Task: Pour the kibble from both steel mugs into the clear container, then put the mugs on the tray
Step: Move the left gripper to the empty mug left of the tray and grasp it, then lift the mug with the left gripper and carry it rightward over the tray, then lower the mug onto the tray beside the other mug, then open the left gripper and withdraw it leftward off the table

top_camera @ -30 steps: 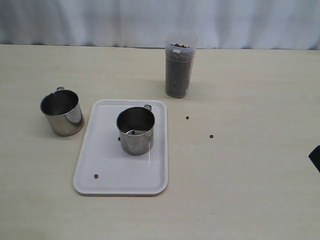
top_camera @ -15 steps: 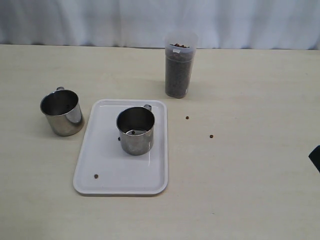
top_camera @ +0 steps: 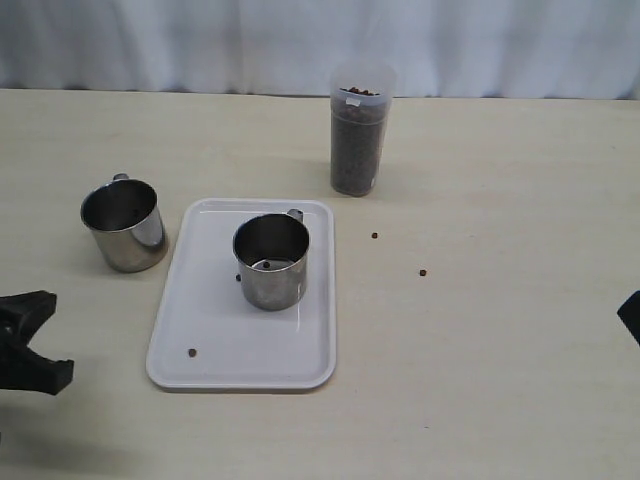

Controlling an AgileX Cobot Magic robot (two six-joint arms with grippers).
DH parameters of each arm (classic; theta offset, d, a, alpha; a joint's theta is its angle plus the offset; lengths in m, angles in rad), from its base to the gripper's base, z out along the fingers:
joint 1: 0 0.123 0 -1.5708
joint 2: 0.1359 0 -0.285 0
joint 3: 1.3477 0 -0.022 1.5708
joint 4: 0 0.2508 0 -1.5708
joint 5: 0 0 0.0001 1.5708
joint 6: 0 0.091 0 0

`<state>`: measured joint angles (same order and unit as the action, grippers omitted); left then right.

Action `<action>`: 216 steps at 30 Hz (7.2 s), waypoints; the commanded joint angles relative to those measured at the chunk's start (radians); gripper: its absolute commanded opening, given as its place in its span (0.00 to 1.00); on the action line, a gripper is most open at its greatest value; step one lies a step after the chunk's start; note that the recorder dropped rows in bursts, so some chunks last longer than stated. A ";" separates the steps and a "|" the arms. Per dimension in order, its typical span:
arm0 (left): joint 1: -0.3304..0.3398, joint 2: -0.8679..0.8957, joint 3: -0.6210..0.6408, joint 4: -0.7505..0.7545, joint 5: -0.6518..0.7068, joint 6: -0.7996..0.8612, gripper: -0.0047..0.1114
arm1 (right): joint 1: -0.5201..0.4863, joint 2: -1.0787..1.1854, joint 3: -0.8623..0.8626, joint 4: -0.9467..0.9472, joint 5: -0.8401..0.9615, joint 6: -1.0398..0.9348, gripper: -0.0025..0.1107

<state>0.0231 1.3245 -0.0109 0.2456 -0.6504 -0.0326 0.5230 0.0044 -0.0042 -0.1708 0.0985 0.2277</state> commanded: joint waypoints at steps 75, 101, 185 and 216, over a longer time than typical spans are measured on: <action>0.324 0.885 -0.637 0.753 -0.571 -0.031 0.73 | 0.003 -0.004 0.004 0.002 0.004 -0.005 0.06; 0.312 0.755 -0.641 0.844 -0.571 -0.099 0.04 | 0.003 -0.004 0.004 0.002 0.004 -0.005 0.06; 0.011 0.767 -0.818 0.739 -0.126 -0.234 0.89 | 0.003 -0.004 0.004 0.002 0.004 -0.005 0.06; 0.210 0.650 -0.818 1.236 -0.339 -0.603 0.89 | 0.003 -0.004 0.004 0.002 0.004 -0.005 0.06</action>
<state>0.2323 1.9822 -0.8250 1.4752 -0.9590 -0.5959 0.5230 0.0044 -0.0042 -0.1708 0.0985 0.2277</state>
